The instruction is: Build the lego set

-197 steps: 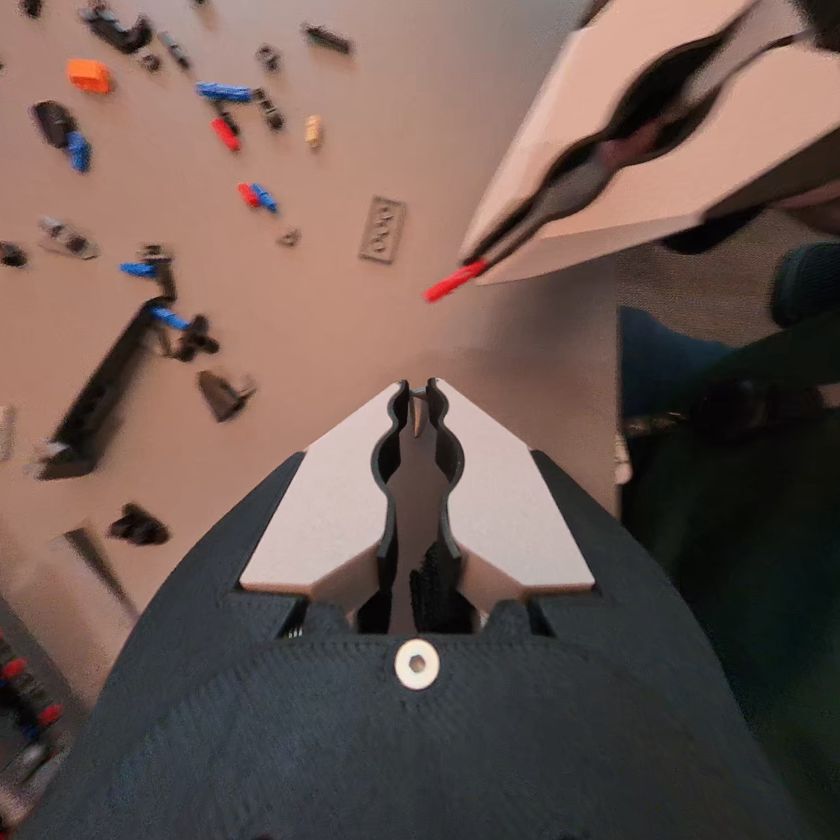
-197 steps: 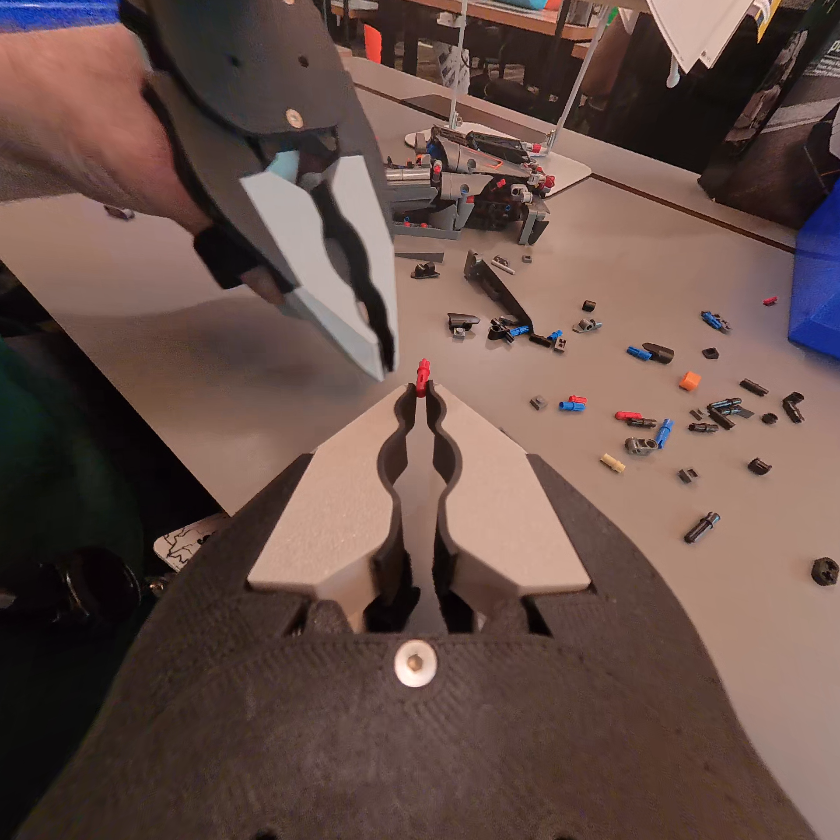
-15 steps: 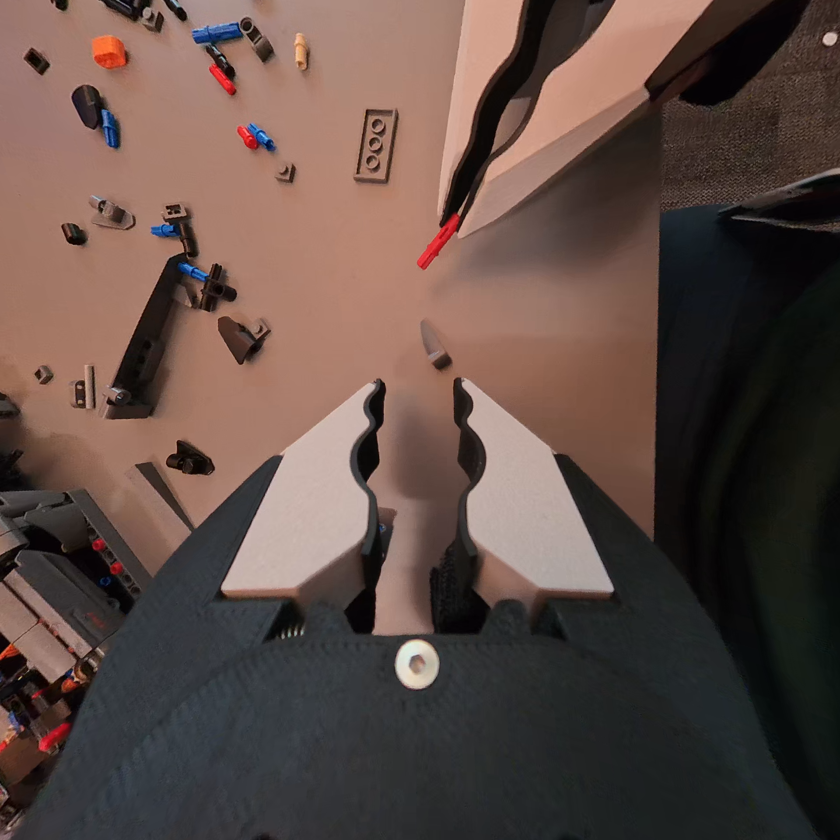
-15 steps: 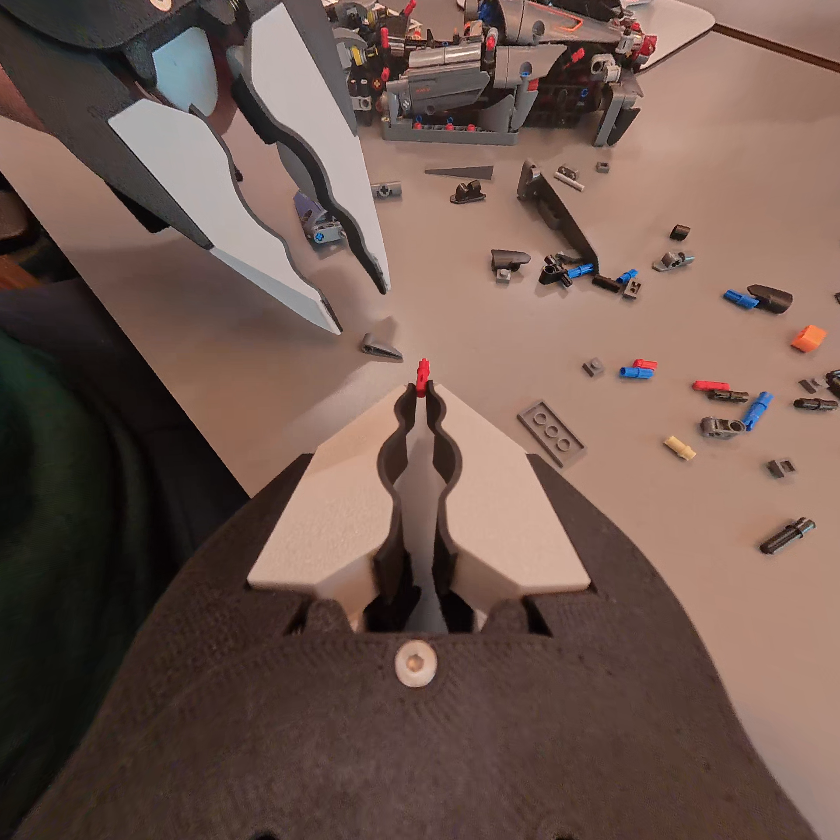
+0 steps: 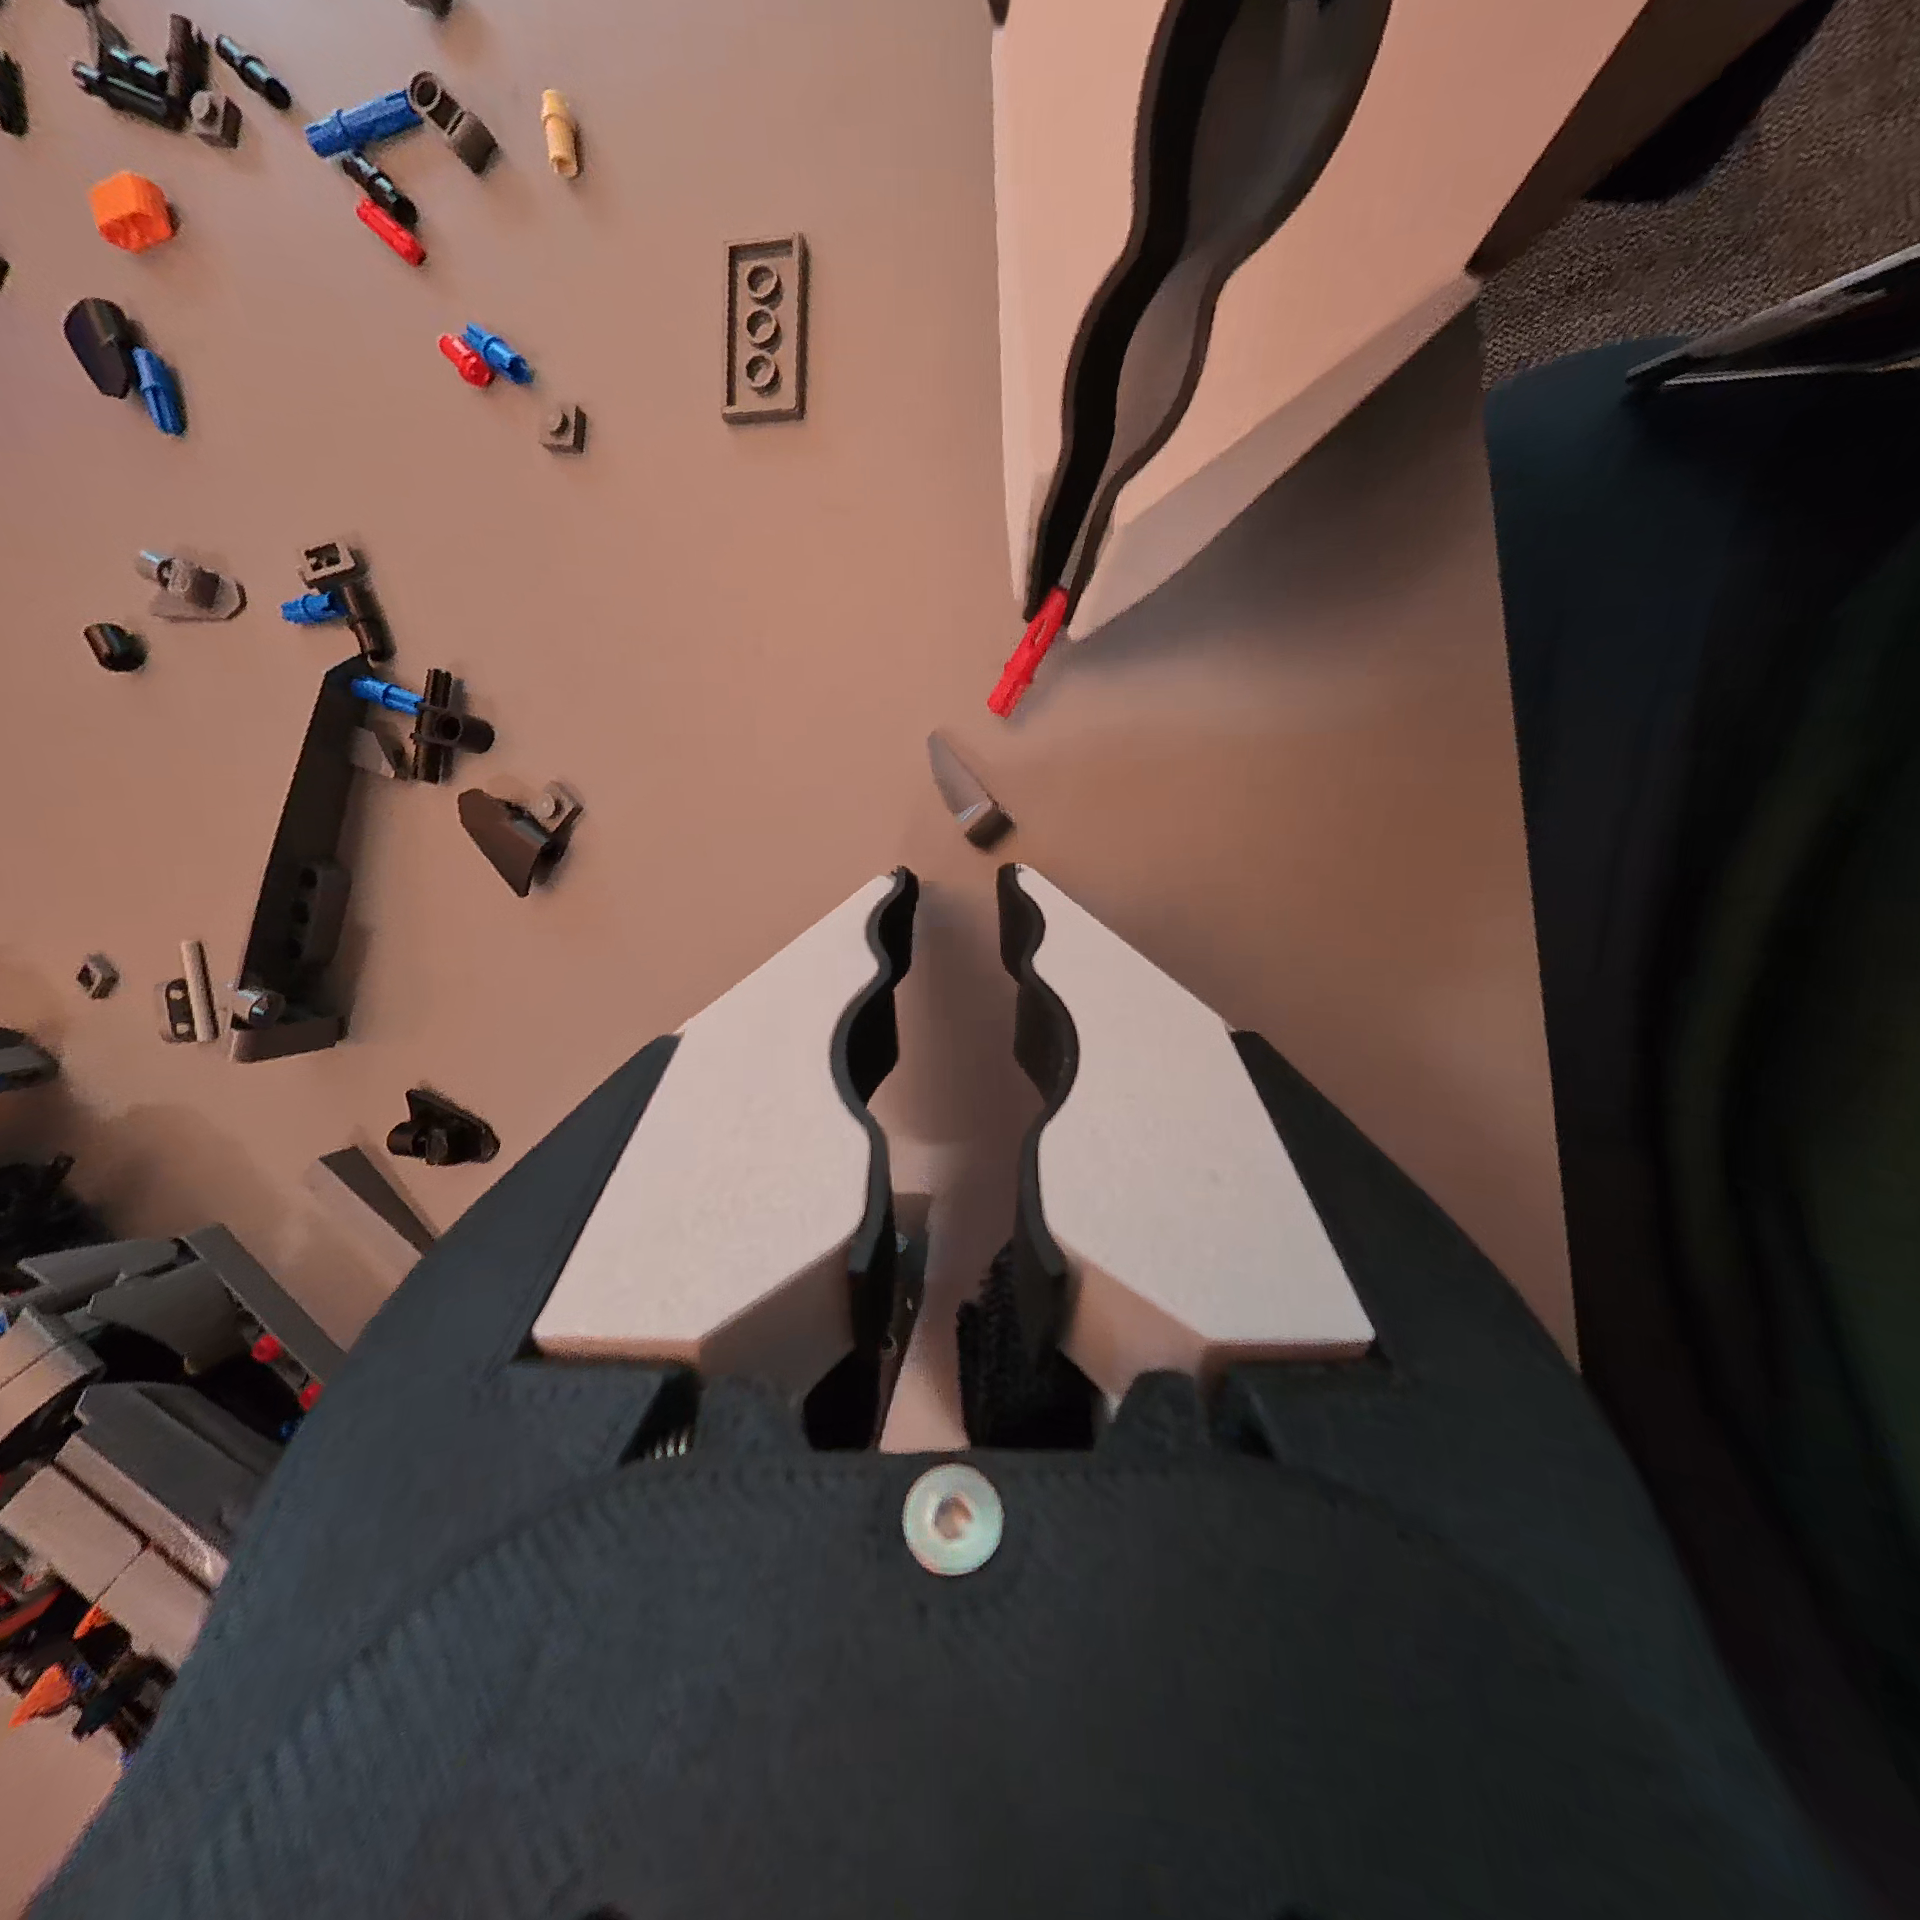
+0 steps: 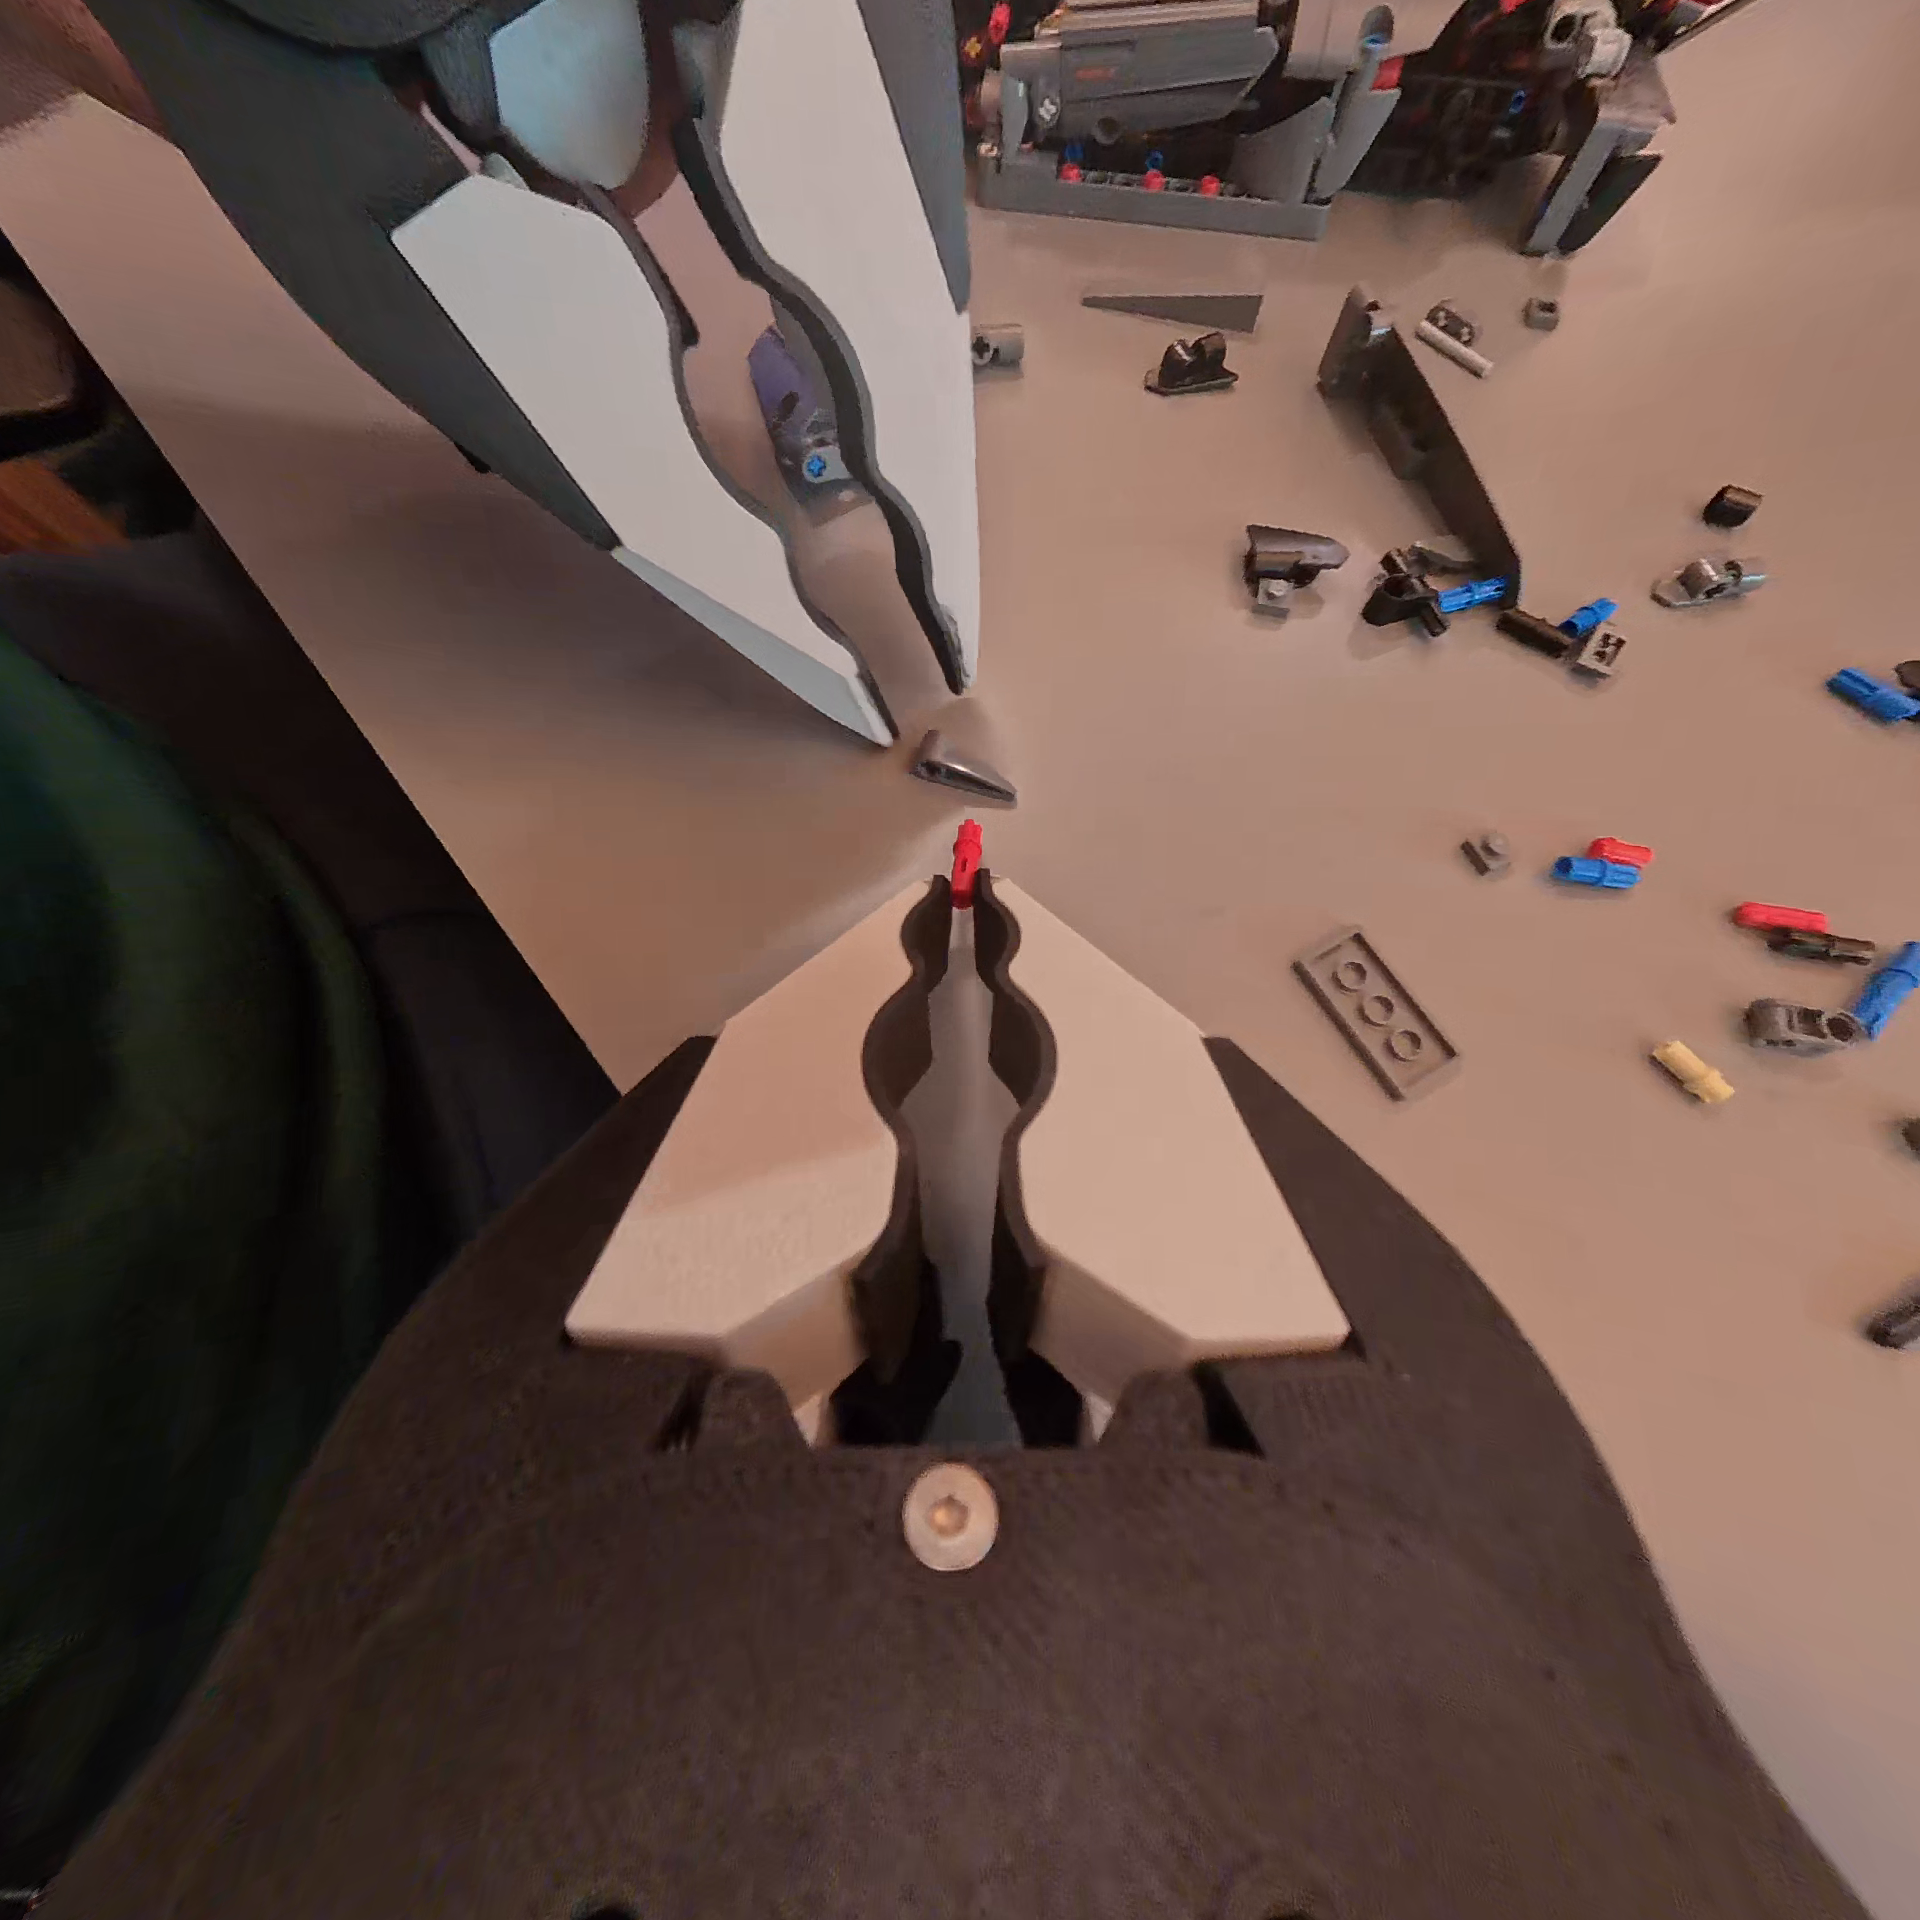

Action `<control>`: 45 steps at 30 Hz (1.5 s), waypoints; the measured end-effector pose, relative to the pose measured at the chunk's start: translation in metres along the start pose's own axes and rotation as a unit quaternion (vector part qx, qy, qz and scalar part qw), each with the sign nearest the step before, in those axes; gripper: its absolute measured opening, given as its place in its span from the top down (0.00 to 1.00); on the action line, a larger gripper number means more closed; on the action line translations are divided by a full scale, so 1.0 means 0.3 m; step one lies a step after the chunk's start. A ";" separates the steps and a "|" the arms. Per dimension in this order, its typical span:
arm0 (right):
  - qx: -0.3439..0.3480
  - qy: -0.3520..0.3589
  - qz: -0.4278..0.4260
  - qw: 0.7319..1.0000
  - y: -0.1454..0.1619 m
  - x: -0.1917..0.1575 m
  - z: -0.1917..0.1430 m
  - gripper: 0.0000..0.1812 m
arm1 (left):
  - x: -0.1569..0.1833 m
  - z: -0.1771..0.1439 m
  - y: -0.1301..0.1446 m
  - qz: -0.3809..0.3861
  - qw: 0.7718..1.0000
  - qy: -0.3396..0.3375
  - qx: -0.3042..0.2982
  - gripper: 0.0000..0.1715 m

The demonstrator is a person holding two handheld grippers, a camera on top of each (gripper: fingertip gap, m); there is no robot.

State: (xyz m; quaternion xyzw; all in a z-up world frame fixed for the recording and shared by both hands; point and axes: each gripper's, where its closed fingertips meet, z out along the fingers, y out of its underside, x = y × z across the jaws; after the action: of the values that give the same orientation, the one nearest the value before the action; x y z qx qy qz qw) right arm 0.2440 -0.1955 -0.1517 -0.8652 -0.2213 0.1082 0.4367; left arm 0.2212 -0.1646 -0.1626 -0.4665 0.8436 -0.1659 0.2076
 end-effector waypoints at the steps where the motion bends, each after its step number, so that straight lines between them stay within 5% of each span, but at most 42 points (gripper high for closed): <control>1: -0.003 0.000 -0.002 1.000 0.001 -0.003 0.004 0.99 | 0.002 0.003 -0.005 0.001 1.000 0.002 0.002 0.92; 45: -0.071 -0.055 -0.026 0.996 0.009 0.003 0.045 0.99 | 0.012 0.026 -0.037 0.031 0.999 0.034 -0.002 0.99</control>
State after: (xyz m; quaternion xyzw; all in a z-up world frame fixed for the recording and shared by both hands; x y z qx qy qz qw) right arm 0.2406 -0.1870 -0.1620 -0.8810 -0.2743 0.1280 0.3637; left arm 0.2314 -0.1739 -0.1649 -0.4344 0.8648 -0.1729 0.1829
